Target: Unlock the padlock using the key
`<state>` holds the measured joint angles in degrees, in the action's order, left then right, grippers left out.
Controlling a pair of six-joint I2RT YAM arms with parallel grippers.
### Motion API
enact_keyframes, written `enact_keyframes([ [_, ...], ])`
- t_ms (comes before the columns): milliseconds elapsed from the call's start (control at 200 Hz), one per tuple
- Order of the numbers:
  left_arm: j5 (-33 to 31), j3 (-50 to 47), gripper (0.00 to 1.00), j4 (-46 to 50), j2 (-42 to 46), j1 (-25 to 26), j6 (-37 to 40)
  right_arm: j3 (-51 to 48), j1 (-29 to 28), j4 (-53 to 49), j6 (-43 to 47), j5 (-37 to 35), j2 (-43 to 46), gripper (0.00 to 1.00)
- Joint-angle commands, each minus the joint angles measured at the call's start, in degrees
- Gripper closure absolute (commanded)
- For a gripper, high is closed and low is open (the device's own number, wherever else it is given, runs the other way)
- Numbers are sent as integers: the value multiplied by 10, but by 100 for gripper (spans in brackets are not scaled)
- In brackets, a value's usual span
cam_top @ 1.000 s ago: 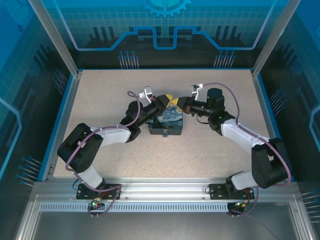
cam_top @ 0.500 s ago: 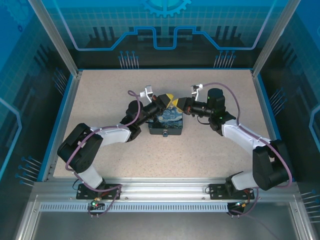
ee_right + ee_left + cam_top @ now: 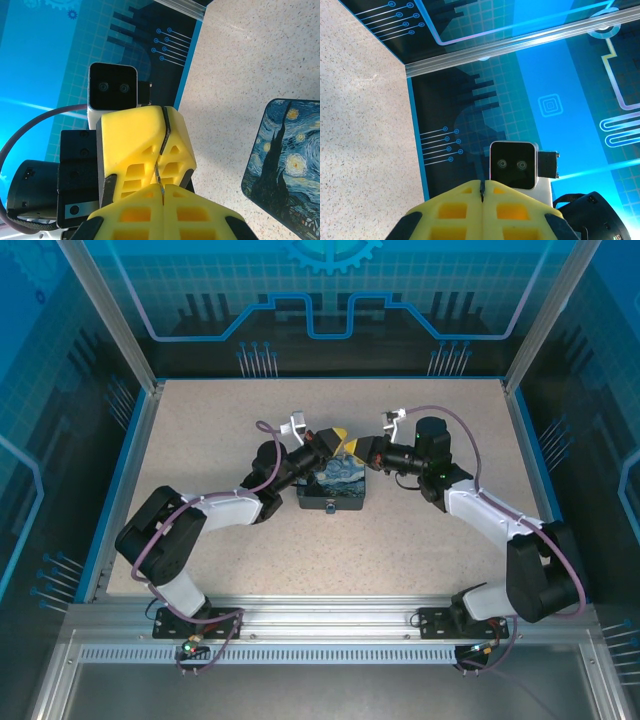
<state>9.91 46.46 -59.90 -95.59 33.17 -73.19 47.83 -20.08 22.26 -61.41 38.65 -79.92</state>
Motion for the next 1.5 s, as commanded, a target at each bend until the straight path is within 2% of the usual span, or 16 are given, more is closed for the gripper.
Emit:
enact_keyframes([
  [0,-15,3,100,-14,-1,-4,5,-3,6,2,2,26,19,100],
  [525,-26,-19,100,-24,8,-4,3,2,18,24,-37,-1,5,100],
  [1491,-29,-23,100,-29,14,-3,-3,9,21,44,-63,-6,-4,100],
])
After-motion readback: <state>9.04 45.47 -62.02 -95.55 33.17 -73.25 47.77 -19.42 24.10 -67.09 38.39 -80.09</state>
